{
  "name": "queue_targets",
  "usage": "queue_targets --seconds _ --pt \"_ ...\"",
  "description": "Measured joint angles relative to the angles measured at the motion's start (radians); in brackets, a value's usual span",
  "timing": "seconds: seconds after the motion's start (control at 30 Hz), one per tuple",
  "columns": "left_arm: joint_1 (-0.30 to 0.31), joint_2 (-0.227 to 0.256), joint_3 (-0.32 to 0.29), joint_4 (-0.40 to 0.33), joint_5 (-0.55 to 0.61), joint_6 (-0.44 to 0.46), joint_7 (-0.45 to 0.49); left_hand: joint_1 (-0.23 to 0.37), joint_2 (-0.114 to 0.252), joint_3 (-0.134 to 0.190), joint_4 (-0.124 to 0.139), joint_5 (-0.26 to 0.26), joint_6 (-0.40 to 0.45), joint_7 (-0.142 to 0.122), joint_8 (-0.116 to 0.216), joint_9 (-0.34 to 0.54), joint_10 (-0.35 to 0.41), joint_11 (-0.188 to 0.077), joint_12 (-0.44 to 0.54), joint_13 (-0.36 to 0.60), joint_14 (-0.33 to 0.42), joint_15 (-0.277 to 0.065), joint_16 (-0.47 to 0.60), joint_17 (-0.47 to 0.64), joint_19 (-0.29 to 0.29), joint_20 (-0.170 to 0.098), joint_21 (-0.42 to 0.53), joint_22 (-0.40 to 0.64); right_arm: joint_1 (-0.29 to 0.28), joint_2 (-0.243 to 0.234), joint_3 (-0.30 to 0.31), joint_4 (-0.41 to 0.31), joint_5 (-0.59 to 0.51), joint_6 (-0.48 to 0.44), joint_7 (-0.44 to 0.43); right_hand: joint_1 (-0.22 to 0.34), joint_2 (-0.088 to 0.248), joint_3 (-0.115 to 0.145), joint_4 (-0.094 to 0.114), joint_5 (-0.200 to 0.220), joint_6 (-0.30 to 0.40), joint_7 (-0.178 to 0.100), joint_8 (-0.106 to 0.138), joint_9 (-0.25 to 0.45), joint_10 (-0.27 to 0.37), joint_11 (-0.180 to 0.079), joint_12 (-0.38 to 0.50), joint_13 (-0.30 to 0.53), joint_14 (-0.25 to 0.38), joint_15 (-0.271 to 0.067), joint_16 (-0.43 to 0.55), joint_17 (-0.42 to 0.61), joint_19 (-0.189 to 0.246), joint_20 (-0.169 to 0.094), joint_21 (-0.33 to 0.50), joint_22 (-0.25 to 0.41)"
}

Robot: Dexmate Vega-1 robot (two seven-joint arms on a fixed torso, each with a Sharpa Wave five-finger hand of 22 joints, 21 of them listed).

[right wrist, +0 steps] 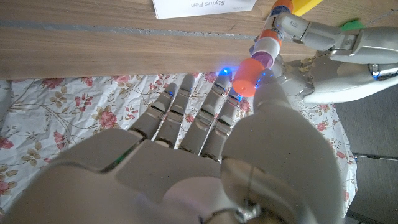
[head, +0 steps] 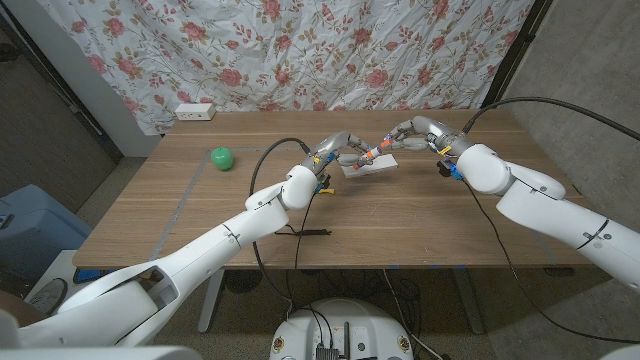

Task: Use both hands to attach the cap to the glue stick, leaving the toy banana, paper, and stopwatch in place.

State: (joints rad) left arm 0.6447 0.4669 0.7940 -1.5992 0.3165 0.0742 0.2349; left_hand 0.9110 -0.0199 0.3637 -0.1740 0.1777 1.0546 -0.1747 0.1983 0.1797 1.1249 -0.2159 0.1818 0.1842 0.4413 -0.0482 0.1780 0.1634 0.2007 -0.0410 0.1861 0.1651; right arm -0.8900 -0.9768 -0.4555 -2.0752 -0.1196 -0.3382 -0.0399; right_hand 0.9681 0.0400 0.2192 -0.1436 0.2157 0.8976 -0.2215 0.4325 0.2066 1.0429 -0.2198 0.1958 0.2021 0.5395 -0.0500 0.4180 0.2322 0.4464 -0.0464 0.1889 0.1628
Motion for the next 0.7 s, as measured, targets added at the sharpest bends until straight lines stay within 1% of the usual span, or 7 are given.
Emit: queue_targets --seconds 0.03,0.1,0.7 --pt "0.000 0.000 0.000 0.001 0.000 0.000 0.000 0.000 0.000 0.000 0.000 0.000 0.000 0.000 0.000 0.000 0.000 0.000 0.000 0.000 0.000 0.000 0.000 0.000 0.000 0.000 0.000 0.000 0.000 0.000 0.000 0.000 0.000 -0.002 0.000 0.000 0.000 -0.003 0.003 0.000 0.000 0.000 0.000 0.000 0.000 0.000 0.000 0.000 0.000 0.000 0.000 0.000 0.000 0.000 0.000 0.000" --pt "-0.001 -0.001 0.000 0.002 -0.001 -0.001 0.000 0.000 0.000 0.000 0.000 0.000 0.000 0.000 0.000 0.000 0.000 0.000 0.000 0.000 0.000 0.000 0.000 0.000 0.000 0.000 0.000 0.000 0.000 0.000 0.000 0.000 0.000 -0.002 0.000 0.000 0.000 -0.009 -0.001 0.000 0.000 0.000 -0.001 0.000 0.000 0.000 0.000 0.000 0.000 0.000 0.000 0.000 0.000 0.000 0.000 0.000" --pt "-0.007 -0.008 0.005 0.013 -0.003 -0.008 0.000 0.000 0.000 0.000 0.000 -0.001 0.000 0.000 0.000 0.000 -0.002 0.002 -0.001 -0.001 0.000 0.000 0.000 0.000 0.000 0.000 0.000 0.000 -0.008 -0.001 -0.003 -0.010 0.001 -0.012 -0.009 0.000 0.000 -0.009 -0.001 0.000 0.000 0.000 -0.001 0.000 0.000 0.000 0.000 0.000 -0.004 0.004 0.000 0.000 0.000 0.000 0.000 0.003"
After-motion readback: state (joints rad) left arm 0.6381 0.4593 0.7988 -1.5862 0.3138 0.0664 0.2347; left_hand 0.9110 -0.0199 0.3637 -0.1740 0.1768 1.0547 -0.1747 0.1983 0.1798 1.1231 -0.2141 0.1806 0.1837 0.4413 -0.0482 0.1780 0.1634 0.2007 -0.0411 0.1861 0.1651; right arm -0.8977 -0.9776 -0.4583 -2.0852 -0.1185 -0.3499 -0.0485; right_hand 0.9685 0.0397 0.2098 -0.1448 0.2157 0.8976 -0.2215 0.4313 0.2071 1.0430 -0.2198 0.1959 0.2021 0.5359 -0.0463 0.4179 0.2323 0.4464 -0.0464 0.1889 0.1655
